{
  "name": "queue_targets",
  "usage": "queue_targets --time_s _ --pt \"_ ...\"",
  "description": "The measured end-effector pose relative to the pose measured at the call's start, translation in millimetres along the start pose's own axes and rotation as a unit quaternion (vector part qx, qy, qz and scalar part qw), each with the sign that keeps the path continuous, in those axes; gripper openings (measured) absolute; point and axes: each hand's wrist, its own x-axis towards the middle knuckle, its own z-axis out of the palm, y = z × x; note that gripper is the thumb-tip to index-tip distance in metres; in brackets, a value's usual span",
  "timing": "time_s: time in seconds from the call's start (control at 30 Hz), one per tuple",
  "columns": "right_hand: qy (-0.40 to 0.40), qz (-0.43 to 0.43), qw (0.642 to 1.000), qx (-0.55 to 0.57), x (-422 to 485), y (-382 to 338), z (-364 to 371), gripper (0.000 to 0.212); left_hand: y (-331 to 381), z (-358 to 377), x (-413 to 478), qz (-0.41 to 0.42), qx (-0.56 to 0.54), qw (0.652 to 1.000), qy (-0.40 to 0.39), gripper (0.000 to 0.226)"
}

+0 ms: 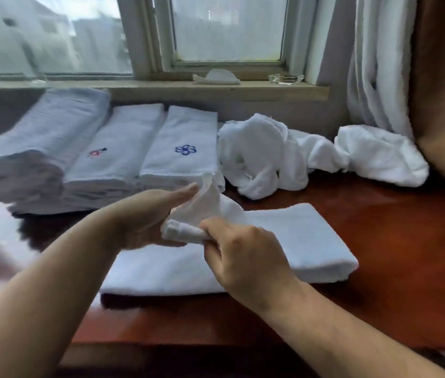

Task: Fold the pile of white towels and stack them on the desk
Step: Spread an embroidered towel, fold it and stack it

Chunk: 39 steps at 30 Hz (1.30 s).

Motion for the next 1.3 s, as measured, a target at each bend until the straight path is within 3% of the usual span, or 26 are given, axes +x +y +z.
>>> queue_targets --time_s 0.07,0.2,0.3,0.43,0.57,0.67,0.7,0.77,0.83,0.9,0.97,1.07,1.13,1.3 --pt "-0.04 -0.029 0.999 0.001 8 -12 16 0.015 -14 -19 -17 -0.037 -0.014 0.999 0.008 0.067" --pt "-0.057 -0.067 0.996 0.003 19 -33 37 0.014 -33 -36 -30 -0.028 0.028 0.992 0.118 0.015" --pt "-0.062 -0.087 0.994 0.003 24 -46 48 0.007 -43 -51 -40 -0.011 0.02 0.986 0.162 0.023" --pt "-0.088 -0.111 0.99 -0.012 25 -49 58 0.008 -60 -69 -48 -0.007 0.034 0.98 0.195 0.018" --pt "-0.162 -0.098 0.982 -0.022 23 -42 66 0.025 -73 -73 -45 -0.026 0.057 0.973 0.222 0.029" --pt "-0.208 -0.042 0.977 0.038 27 -32 62 0.039 -75 -74 -41 -0.039 0.115 0.961 0.249 0.015" --pt "-0.208 -0.01 0.976 0.064 30 -25 58 0.039 -75 -74 -39 -0.041 0.158 0.949 0.271 0.021" --pt "-0.183 0.052 0.977 0.095 36 -5 49 0.029 -72 -69 -36 -0.027 0.295 0.886 0.357 0.045" --pt "-0.16 0.101 0.978 0.086 41 19 41 0.021 -64 -52 -34 0.069 0.379 0.828 0.408 0.051" --pt "-0.164 0.129 0.977 0.037 44 40 38 0.027 -57 -30 -26 0.179 0.408 0.816 0.369 0.041" --pt "-0.227 0.158 0.96 -0.033 42 55 42 0.047 -57 -9 -12 0.203 0.452 0.82 0.285 0.034" --pt "-0.328 0.193 0.92 -0.088 30 72 51 0.068 -73 9 10 0.127 0.569 0.79 0.187 0.05" --pt "-0.335 0.196 0.918 -0.086 24 79 55 0.074 -84 9 17 0.079 0.586 0.787 0.178 0.06" --pt "-0.336 0.203 0.916 -0.077 21 89 55 0.086 -92 5 16 0.062 0.584 0.788 0.182 0.08"
